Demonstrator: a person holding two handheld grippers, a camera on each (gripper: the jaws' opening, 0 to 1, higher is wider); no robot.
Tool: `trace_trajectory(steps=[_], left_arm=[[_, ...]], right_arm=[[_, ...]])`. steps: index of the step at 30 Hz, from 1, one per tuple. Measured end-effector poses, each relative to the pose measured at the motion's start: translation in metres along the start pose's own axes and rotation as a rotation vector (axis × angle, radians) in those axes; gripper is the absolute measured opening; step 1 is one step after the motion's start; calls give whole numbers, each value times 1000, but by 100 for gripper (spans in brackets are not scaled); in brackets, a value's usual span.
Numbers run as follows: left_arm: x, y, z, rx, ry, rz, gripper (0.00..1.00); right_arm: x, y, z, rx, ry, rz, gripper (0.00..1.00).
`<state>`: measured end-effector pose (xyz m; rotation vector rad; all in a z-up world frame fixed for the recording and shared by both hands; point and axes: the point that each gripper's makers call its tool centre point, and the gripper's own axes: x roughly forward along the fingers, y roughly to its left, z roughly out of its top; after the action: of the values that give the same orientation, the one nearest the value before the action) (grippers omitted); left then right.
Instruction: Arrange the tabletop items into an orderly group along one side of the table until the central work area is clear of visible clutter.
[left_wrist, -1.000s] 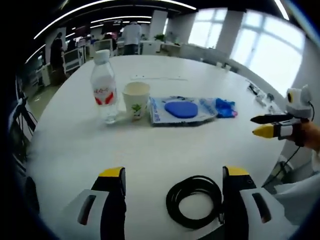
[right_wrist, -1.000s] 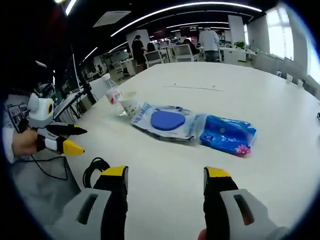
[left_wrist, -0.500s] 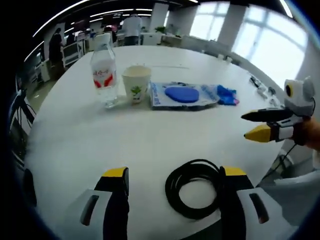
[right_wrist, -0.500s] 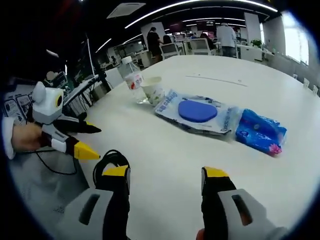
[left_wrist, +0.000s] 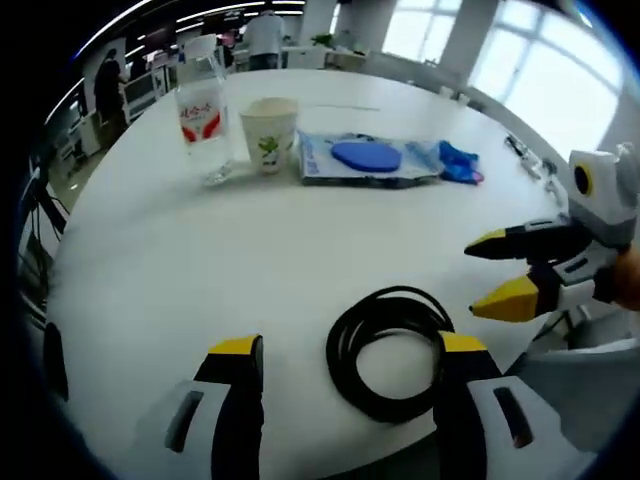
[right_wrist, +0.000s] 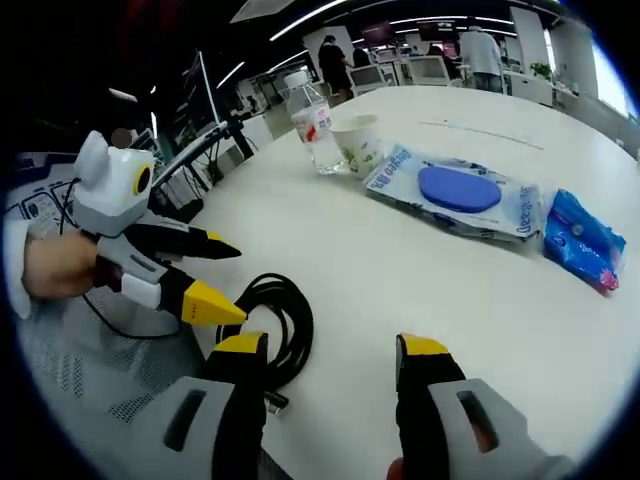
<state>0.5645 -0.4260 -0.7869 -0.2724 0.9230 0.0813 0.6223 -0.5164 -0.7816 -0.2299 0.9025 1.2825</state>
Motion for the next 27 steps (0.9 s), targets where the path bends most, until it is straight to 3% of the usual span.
trace_trajectory(steps=[12,20,23,27], left_arm=[[3,6,-13,-11,33,24,55],[0,2,-15,-42,28,1,47],[-1,0,-17,-54,29,-9,41],[1,-5,-21,-59,44,-26,34]], right_arm=[[23,22,-12,-56,55,41,40],[29,33,-15,-85,61,59,37],[32,32,-16,-99,56,60,34],[35,27,-19,-130,68,28,23]])
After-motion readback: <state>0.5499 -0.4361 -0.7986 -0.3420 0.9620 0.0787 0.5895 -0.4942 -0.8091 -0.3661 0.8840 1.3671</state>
